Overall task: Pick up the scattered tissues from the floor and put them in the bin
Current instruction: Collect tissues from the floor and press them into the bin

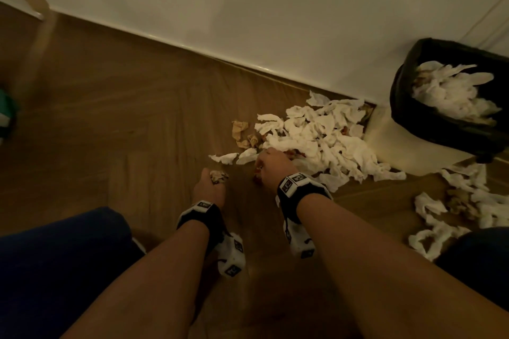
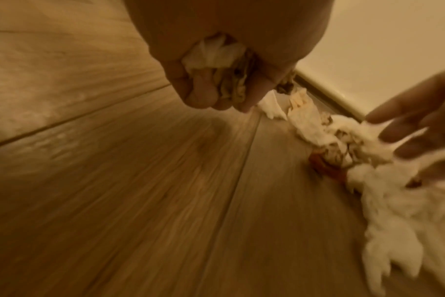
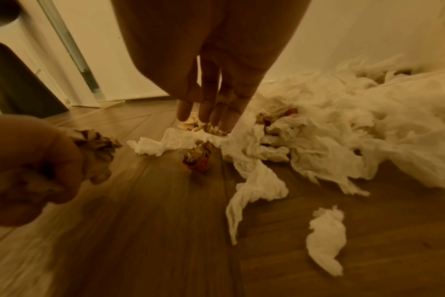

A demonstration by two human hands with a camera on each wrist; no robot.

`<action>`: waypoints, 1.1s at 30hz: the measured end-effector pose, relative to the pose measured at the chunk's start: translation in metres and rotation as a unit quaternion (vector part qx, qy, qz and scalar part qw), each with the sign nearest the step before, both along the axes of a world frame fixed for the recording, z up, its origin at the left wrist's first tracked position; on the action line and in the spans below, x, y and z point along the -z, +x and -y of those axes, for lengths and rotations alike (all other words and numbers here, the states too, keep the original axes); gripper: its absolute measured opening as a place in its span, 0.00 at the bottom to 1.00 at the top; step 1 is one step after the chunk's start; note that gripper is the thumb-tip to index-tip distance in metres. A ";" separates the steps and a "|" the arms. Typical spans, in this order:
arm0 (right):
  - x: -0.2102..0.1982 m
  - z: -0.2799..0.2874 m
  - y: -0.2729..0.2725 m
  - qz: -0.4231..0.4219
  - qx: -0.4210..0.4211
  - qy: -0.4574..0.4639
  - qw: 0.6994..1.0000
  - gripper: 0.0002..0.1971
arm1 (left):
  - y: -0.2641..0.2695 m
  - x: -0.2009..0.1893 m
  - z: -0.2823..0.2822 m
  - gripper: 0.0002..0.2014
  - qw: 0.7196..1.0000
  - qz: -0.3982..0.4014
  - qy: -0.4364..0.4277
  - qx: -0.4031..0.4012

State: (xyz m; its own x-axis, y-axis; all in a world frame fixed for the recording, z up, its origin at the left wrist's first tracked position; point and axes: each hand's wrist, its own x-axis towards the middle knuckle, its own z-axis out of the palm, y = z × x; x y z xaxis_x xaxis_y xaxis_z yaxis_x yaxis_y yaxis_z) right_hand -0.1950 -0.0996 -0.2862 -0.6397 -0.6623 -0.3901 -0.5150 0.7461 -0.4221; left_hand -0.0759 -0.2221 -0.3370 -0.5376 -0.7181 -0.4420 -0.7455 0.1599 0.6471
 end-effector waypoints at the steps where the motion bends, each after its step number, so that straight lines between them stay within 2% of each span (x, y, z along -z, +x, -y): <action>1: 0.003 0.002 0.001 0.004 -0.011 0.010 1.000 0.12 | 0.000 -0.001 0.002 0.13 1.000 -0.012 0.006 -0.015; 4: 0.014 0.008 0.006 0.004 -0.036 0.058 0.998 0.16 | 0.002 -0.003 0.008 0.10 0.997 -0.054 0.032 -0.051; 9: 0.022 0.015 0.013 -0.022 -0.086 0.144 0.986 0.22 | 0.004 -0.005 0.021 0.22 0.992 -0.098 0.059 -0.044; 10: 0.022 0.016 0.015 -0.012 -0.086 0.155 0.984 0.22 | 0.005 -0.005 0.022 0.21 0.992 -0.098 0.064 -0.040; 12: 0.023 0.019 0.020 0.018 -0.081 0.160 0.984 0.19 | 0.007 -0.008 0.023 0.14 0.992 -0.098 0.075 -0.042; 13: 0.025 0.019 0.022 0.022 -0.085 0.155 0.984 0.18 | 0.008 -0.009 0.022 0.09 0.989 -0.100 0.089 -0.055; 14: 0.025 0.020 0.024 0.018 -0.093 0.150 0.984 0.17 | 0.008 -0.010 0.022 0.07 0.987 -0.098 0.104 -0.071; 17: 0.023 0.021 0.024 0.034 -0.084 0.126 0.988 0.17 | 0.010 -0.013 0.020 0.16 0.980 -0.102 0.135 -0.107; 20: 0.016 0.021 0.020 0.025 -0.085 0.113 0.990 0.16 | 0.008 -0.020 0.020 0.08 0.971 -0.125 0.152 -0.132; 21: 0.014 0.020 0.018 0.018 -0.082 0.110 0.990 0.15 | 0.006 -0.021 0.020 0.08 0.966 -0.134 0.164 -0.148; 23: 0.010 0.017 0.015 0.013 -0.073 0.097 0.993 0.15 | 0.002 -0.022 0.020 0.17 0.950 -0.143 0.192 -0.202; 26: 0.003 0.010 0.012 0.009 -0.049 0.077 0.996 0.16 | -0.007 -0.031 0.014 0.18 0.936 -0.153 0.215 -0.235; 30: -0.013 -0.003 0.002 0.011 0.012 0.027 1.000 0.17 | -0.025 -0.050 0.006 0.25 0.929 -0.143 0.266 -0.213; 33: -0.033 -0.014 -0.010 0.001 0.053 -0.010 0.999 0.15 | -0.038 -0.073 -0.004 0.18 0.923 -0.155 0.302 -0.182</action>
State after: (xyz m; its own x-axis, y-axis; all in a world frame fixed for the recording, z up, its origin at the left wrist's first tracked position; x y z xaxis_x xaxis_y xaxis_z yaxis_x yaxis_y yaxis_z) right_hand -0.2055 -0.0857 -0.2528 -0.7060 -0.5990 -0.3777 -0.4333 0.7873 -0.4386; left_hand -0.1136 -0.2181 -0.2637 -0.4779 -0.5483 -0.6863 -0.4425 -0.5247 0.7273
